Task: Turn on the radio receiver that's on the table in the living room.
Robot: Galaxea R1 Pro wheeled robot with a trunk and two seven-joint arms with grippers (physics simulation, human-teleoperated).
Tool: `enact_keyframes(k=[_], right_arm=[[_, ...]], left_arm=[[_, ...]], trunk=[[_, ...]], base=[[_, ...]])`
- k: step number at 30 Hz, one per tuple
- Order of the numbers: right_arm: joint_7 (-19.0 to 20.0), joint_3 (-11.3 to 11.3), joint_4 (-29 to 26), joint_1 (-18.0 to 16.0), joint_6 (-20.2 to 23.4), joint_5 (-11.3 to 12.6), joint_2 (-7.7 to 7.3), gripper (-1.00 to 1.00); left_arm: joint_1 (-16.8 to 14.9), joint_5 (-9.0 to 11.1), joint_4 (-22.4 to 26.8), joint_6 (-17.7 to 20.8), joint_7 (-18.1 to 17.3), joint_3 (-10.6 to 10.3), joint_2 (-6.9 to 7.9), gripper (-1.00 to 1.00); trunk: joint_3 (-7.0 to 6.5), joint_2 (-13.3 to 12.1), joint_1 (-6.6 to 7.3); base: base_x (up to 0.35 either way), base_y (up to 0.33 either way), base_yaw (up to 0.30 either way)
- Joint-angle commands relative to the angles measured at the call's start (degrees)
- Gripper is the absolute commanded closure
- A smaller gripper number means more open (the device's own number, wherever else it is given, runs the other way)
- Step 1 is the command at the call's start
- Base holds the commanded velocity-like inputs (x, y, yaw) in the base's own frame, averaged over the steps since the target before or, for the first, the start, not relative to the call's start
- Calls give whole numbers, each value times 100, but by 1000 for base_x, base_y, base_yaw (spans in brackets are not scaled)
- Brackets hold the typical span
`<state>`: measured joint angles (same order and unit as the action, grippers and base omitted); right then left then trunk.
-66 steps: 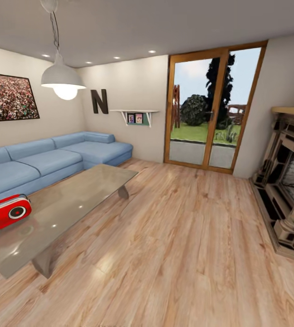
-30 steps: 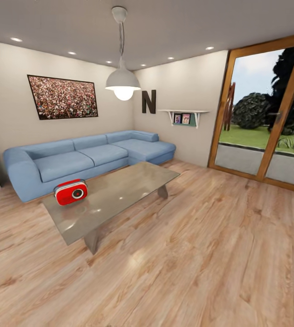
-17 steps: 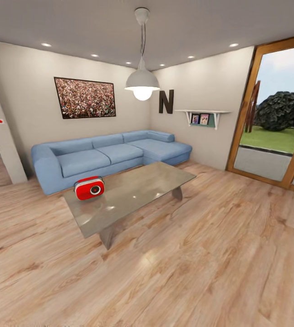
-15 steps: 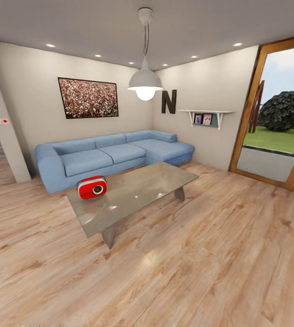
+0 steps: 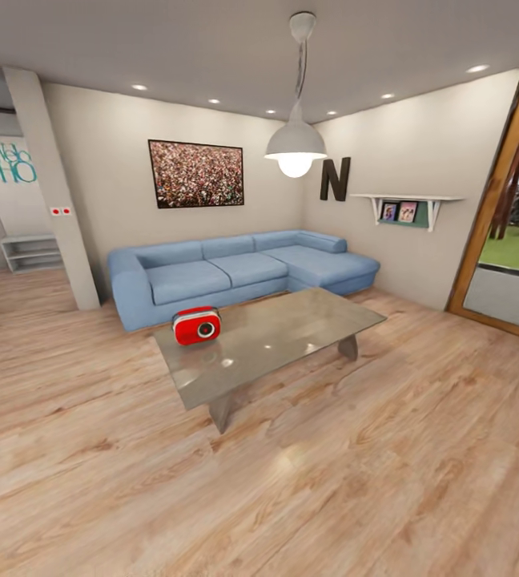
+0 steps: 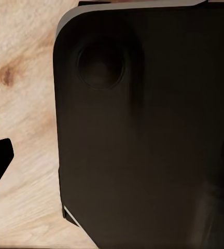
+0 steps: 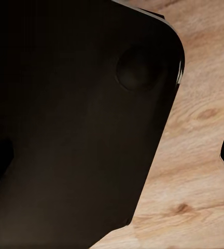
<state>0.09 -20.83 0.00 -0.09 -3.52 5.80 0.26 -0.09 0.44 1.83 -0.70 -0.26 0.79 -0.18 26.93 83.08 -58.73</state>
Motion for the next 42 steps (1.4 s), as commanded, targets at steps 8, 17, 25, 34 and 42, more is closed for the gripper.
enact_keyframes(k=[8, 17, 25, 34, 42], right_arm=[[0, 0, 0, 0, 0, 0, 0, -100], [0, 0, 0, 0, 0, 0, 0, -100], [0, 0, 0, 0, -3, 0, -4, -100], [0, 0, 0, 0, -9, 0, -8, -100], [0, 0, 0, 0, 8, 0, -12, -100]], left_arm=[[0, 0, 1, 0, 0, 0, 0, -100], [0, 0, 1, 0, 0, 0, 0, -100], [0, 0, 1, 0, 0, 0, 0, -100], [0, 0, 1, 4, 0, 0, 0, -100], [0, 0, 1, 0, 0, -11, -2, -100]], trunk=[[0, 0, 0], [0, 0, 0], [0, 0, 0], [0, 0, 0], [0, 0, 0]], base=[[0, 0, 275], [0, 0, 275], [0, 0, 226], [0, 0, 25], [0, 0, 0]])
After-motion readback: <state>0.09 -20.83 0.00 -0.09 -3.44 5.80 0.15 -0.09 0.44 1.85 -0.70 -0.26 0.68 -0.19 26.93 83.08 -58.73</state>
